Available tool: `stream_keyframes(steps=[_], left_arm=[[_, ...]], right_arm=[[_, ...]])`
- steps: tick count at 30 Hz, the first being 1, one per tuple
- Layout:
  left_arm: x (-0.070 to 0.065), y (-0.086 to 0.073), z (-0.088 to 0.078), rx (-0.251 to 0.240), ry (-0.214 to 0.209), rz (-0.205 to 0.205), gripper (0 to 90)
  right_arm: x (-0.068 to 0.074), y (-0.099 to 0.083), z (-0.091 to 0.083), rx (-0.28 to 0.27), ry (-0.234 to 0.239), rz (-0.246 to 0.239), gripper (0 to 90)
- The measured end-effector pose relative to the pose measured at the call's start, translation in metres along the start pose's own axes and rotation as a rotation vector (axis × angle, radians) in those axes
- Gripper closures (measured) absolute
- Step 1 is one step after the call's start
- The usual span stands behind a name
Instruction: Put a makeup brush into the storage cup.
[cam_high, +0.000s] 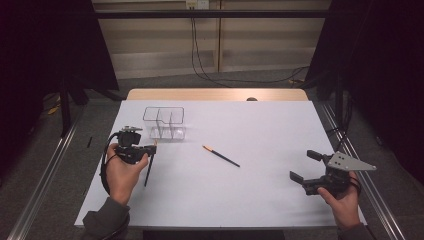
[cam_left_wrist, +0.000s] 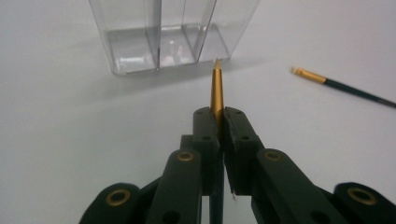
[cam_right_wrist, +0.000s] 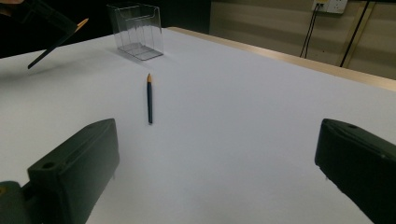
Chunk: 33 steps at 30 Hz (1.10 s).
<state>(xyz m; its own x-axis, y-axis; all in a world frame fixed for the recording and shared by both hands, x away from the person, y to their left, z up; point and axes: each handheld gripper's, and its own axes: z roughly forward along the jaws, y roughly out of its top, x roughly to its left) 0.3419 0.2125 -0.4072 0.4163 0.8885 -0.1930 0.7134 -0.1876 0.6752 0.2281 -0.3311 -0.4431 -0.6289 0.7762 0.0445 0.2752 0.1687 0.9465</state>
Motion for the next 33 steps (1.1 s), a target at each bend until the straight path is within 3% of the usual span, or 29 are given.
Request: stream_keyframes(steps=[12,18,33], left_arm=[[-0.003,0.001,-0.005,-0.173,-0.026,-0.016,84.3],[-0.003,0.002,-0.007,-0.255,-0.051,-0.048,84.3],[-0.008,0.010,-0.012,-0.410,-0.082,-0.060,84.3]], right_arm=[[0.000,0.000,0.001,-0.004,0.007,-0.003,0.0],[0.000,0.000,0.001,-0.004,0.004,-0.002,0.0],[0.000,-0.001,0.001,-0.004,0.009,-0.006,0.0]])
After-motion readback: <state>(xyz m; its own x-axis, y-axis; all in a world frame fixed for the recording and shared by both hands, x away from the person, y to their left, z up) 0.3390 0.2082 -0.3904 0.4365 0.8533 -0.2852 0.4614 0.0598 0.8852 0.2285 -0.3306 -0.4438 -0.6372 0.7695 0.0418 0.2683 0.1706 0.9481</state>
